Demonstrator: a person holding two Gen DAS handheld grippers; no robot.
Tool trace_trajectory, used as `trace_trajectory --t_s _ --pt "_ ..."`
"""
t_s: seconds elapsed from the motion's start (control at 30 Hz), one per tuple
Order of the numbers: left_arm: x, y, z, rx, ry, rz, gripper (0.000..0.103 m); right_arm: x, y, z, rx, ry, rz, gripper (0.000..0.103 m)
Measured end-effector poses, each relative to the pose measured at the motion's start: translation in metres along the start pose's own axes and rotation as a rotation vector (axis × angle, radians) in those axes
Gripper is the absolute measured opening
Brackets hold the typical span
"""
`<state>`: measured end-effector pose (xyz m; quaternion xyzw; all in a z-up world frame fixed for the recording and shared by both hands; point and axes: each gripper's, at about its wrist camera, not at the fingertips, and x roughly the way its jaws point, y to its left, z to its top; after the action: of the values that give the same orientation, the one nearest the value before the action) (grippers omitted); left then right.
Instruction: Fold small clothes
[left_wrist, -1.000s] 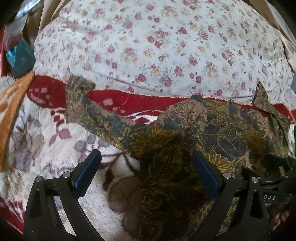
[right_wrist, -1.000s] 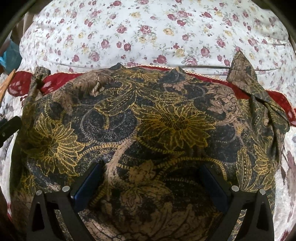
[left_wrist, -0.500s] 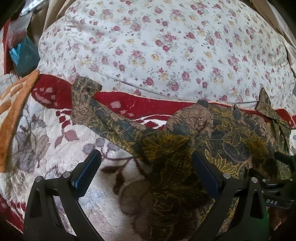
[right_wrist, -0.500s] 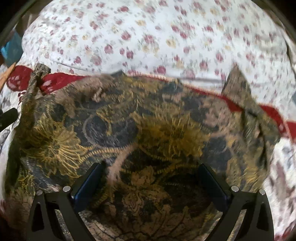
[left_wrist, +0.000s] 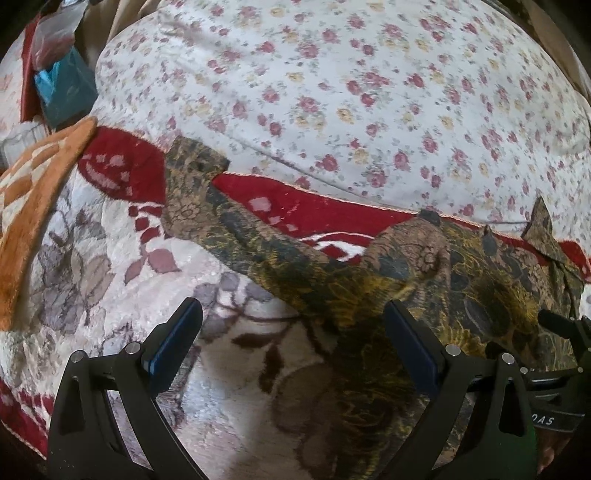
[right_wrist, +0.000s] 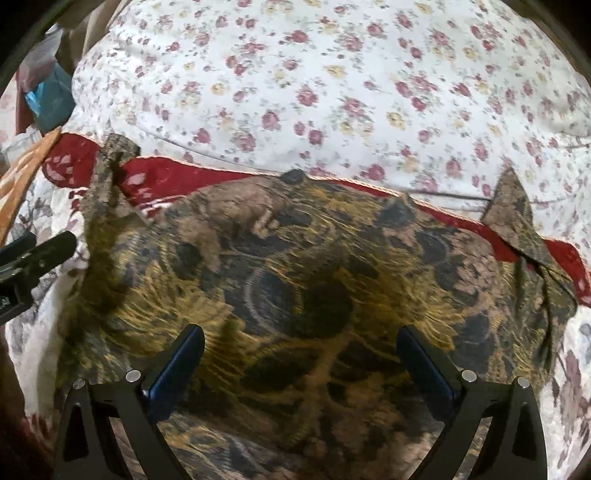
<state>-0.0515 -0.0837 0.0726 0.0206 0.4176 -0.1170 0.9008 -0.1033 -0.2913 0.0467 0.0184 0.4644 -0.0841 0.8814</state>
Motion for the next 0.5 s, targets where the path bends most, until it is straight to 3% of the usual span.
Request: trace_trajectory --t_s 0.5 --pt "0.011 0.024 0.004 -0.058 0.062 0.017 0.098 0.027 0.033 0.010 -0.054 0.037 0.069 0.103"
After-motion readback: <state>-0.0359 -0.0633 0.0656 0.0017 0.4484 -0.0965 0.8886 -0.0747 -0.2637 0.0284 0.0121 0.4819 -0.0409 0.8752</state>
